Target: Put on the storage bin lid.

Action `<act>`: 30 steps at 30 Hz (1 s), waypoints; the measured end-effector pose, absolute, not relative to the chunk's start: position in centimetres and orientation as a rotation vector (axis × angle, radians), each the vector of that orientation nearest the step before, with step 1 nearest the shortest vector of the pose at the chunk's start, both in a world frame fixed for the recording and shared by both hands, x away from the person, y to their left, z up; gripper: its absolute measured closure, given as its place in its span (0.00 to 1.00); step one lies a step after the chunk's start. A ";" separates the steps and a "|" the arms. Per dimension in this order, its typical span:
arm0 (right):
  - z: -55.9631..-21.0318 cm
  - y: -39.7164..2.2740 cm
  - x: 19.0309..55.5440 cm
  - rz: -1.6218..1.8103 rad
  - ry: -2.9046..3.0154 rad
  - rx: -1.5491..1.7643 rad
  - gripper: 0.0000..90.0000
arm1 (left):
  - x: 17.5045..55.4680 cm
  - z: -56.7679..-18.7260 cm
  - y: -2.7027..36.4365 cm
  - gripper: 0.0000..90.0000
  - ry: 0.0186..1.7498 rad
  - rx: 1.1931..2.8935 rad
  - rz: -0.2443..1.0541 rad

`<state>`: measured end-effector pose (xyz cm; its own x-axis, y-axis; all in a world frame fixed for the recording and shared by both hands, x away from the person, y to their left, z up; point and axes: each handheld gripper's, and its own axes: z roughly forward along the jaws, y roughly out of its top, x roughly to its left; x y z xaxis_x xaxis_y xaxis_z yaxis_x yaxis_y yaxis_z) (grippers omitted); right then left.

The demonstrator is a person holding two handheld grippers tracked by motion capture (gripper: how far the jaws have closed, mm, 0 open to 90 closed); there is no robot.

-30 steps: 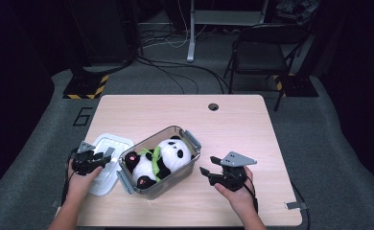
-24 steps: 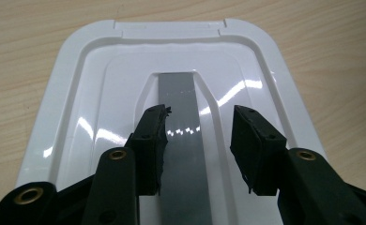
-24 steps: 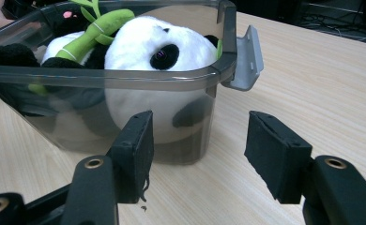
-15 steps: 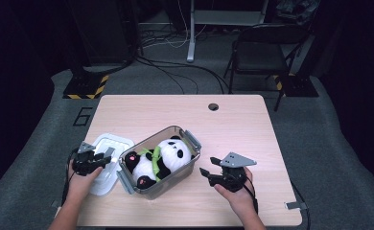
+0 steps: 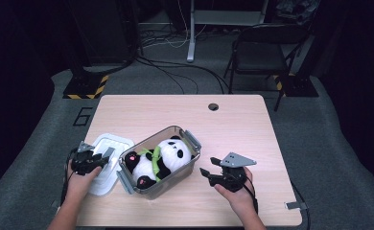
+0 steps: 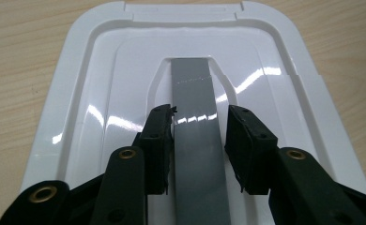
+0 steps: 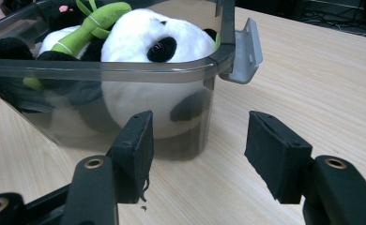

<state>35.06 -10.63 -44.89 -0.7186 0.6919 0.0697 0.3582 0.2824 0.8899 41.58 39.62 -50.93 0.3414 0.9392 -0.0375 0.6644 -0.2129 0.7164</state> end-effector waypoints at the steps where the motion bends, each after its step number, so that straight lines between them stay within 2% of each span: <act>1: -44.9 -10.6 35.1 1.410 2.228 0.954 0.46 | 41.6 -51.0 39.5 0.68 1.395 1.961 0.561; 13: -44.9 -10.7 35.0 1.408 2.227 0.951 0.46 | 41.6 -50.8 39.3 0.74 1.418 1.973 0.566; 30: -44.9 -10.9 35.0 1.405 2.220 0.960 0.46 | 41.2 -49.3 39.8 0.74 1.395 1.995 0.546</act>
